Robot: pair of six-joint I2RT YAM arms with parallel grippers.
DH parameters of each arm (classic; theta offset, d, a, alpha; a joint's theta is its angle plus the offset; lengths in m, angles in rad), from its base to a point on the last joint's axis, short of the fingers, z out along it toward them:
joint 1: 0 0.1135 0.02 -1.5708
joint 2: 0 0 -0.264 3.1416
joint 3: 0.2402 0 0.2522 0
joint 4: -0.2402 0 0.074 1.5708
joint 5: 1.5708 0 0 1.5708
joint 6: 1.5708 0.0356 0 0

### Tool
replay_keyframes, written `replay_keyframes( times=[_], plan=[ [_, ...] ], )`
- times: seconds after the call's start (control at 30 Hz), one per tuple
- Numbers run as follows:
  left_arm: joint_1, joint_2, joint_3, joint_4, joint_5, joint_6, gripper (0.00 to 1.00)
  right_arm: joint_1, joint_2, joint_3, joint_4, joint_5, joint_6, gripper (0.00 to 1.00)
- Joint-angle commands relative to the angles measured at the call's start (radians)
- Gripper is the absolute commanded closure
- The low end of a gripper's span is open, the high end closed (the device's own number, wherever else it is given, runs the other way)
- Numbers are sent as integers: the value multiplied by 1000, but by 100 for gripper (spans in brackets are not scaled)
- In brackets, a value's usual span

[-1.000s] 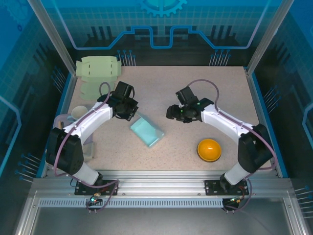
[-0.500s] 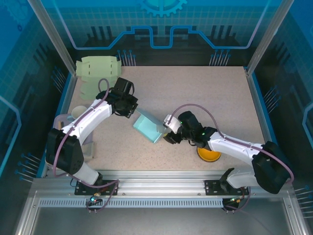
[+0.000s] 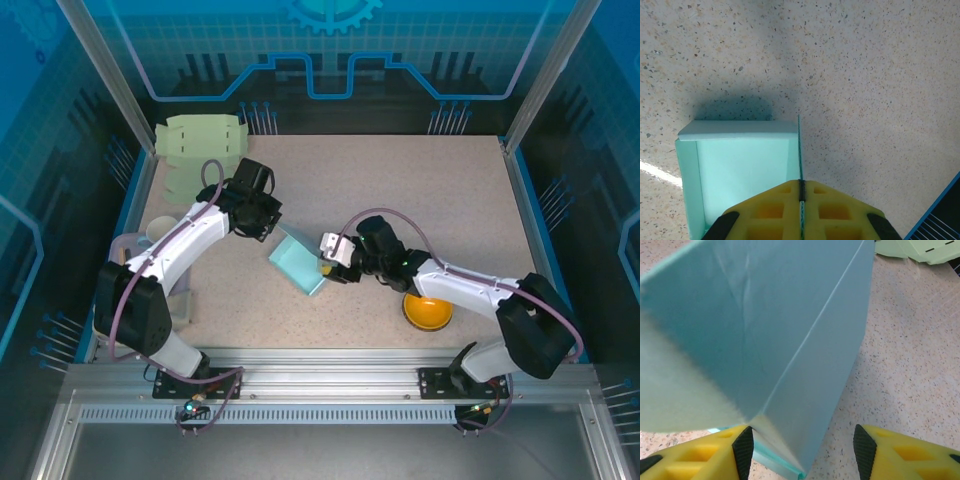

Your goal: Fold the paper box

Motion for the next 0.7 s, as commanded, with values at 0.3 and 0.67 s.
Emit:
replay_keyframes(
  times=[0.3, 0.67],
  plan=[
    [-13, 12, 36, -41, 6, 35, 94, 3, 47, 51, 79, -29, -54, 73],
    [111, 61, 254, -198, -15, 294, 35, -3, 66, 55, 43, 3, -83, 82]
  ],
)
